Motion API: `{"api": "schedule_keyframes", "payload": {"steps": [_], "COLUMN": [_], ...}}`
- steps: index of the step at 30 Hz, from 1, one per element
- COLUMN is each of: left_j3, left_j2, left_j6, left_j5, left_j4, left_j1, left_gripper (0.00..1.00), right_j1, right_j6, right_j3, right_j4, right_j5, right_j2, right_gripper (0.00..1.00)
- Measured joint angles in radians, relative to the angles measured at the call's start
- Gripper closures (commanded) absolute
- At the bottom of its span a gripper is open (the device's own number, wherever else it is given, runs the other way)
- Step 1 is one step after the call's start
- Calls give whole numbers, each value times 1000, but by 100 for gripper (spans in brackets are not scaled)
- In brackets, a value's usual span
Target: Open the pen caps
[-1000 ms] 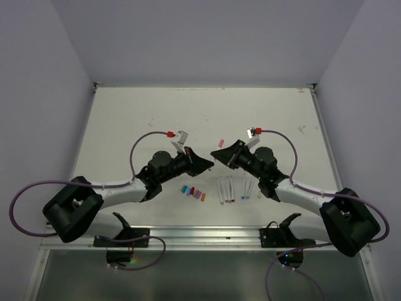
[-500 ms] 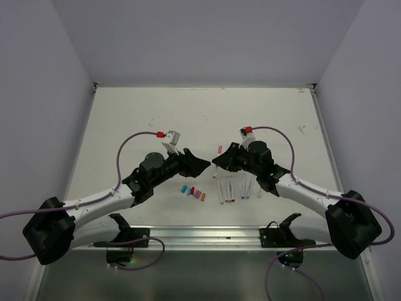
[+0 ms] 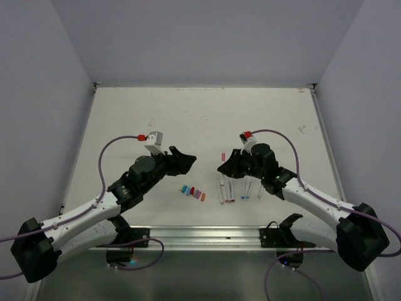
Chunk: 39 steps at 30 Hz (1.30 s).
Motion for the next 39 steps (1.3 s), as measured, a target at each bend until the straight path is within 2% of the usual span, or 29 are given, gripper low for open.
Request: {"api": "schedule_keyframes", "payload": {"steps": [4,7,11,18,25,39], "left_j3": [1,14,40,19,-10,-46], "left_j2": [-23,31,152,267,292,361], "left_j6": [10,21,21,13,3,-38], "left_j5": [-3,50,166,378,495,570], "left_j4": [25,71,164,411,565,688], "left_j1": [0,0,0,0,0,1], "left_gripper": [24,25,35,41,48,65], "right_j1": [0,4,25,39,39,40], "right_j6": [-47,-73,-96,-89,-43,39], "right_j3": [0,0,0,-3,-5,-43], "right_j4": [-55,-74,-79,-43,29,178], "right_j5": [-66,-134,-238,-378,-442,-488], "right_j2": [-14,-14,-14,-24,-27,-28], "right_gripper": [100,100,100,100,100,100]}}
